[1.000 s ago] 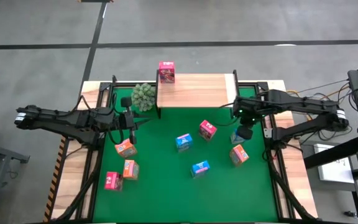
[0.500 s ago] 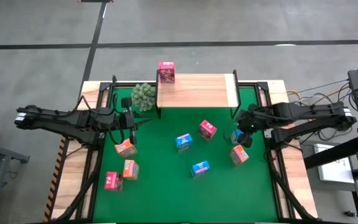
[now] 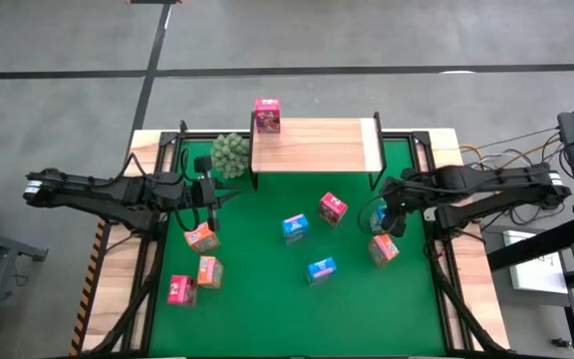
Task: Stack cereal on shelf
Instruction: Put the top right blue cereal box on the shelf
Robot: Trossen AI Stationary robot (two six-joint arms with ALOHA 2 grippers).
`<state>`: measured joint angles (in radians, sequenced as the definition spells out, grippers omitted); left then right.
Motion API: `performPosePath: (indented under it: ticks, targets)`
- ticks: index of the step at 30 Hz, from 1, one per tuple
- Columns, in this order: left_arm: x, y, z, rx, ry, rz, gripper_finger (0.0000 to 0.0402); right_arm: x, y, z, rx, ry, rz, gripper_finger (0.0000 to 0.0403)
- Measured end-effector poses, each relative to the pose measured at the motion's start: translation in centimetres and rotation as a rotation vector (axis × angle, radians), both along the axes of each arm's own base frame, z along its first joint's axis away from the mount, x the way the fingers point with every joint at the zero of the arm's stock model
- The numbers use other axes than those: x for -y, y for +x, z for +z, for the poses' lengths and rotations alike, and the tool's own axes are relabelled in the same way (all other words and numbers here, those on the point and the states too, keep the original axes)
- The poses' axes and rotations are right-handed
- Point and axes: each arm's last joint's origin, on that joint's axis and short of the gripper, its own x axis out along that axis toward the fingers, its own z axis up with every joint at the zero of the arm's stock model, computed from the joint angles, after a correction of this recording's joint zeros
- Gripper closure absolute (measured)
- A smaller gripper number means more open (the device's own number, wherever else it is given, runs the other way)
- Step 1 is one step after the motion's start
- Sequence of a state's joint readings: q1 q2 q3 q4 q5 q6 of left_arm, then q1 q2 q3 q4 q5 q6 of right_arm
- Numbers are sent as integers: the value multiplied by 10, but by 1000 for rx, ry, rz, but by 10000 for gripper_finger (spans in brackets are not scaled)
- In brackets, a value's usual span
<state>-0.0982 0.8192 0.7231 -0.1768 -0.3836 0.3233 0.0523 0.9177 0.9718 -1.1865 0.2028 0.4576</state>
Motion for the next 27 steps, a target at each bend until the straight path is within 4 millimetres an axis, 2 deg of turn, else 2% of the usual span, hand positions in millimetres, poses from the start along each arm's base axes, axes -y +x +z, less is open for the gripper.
performPosePath:
  ticks: [4, 8, 13, 19, 27]
  targets:
    - [0, 0, 0, 0, 0, 0, 387, -1, 4, -3, -76, -6, 58, 163]
    - [0, 0, 0, 0, 0, 0, 387, -2, 11, -8, -121, 14, 111, 140]
    - [0, 0, 0, -2, 5, -1, 387, -3, 17, -15, -186, 24, 142, 133]
    - [0, 0, 0, -2, 7, -2, 387, -3, 14, -21, -312, 29, 167, 133]
    - [0, 0, 0, -1, 17, -5, 387, -3, 18, -29, -356, 2, 211, 133]
